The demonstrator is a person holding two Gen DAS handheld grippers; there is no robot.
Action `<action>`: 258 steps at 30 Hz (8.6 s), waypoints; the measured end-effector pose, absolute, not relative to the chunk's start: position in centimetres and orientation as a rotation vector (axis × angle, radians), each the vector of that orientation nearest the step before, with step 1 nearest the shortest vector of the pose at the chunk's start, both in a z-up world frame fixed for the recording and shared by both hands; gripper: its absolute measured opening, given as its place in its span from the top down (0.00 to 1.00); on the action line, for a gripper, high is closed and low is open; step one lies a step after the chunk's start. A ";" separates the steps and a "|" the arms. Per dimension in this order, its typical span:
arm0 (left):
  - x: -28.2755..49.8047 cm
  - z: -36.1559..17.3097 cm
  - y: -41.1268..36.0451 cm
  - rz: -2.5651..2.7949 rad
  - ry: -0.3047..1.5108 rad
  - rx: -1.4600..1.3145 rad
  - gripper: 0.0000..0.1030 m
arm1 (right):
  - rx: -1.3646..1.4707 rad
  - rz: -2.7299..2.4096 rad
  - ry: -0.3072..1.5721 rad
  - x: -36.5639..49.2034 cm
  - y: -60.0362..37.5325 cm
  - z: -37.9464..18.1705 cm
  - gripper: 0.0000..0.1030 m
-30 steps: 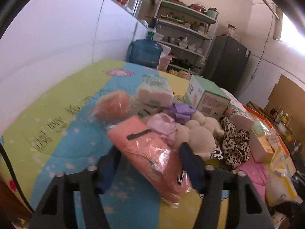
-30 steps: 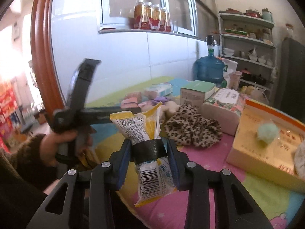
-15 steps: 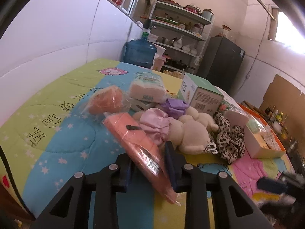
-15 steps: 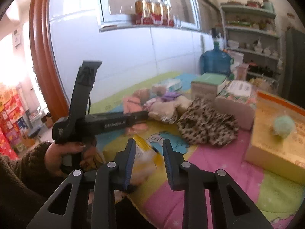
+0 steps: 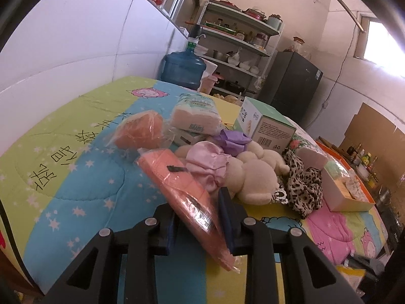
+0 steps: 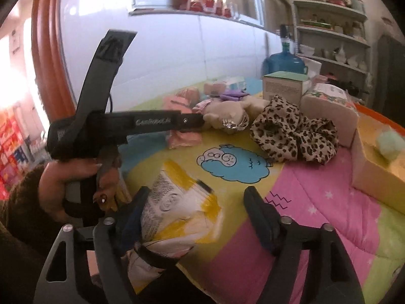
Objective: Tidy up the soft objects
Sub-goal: 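Grasp the yellow snack packet with the right gripper while the left gripper grasps the bagged pink towel, then carry the pink towel with the left gripper while the right gripper carries the snack packet to the box, then lower the pink towel into the box with the left gripper while the right gripper releases the packet there, then withdraw both grippers from the box, then move both grippers toward the leopard-print cloth and plush toys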
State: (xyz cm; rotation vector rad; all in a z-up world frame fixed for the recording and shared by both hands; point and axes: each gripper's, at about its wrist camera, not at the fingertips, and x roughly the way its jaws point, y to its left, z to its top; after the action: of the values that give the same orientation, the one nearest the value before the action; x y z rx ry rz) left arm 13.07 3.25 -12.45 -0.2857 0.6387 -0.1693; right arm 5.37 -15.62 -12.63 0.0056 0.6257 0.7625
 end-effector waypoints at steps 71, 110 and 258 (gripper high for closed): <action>16.2 1.0 -19.3 -0.609 0.469 -0.031 0.85 | 0.211 0.192 0.242 9.6 -41.7 -0.5 0.64; 21.8 -8.7 -31.4 -0.693 0.783 -0.036 0.85 | 0.262 0.052 0.506 16.6 -50.0 -7.4 0.61; 10.2 -6.6 7.1 -0.082 0.541 -0.177 0.19 | 0.043 0.319 0.541 13.2 -17.0 -6.8 0.26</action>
State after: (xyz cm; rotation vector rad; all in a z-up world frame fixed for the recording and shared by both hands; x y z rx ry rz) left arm 10.18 7.07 -6.64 -0.1769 0.5415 -0.0817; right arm 13.21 -17.04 -6.75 0.0425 0.5413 0.3186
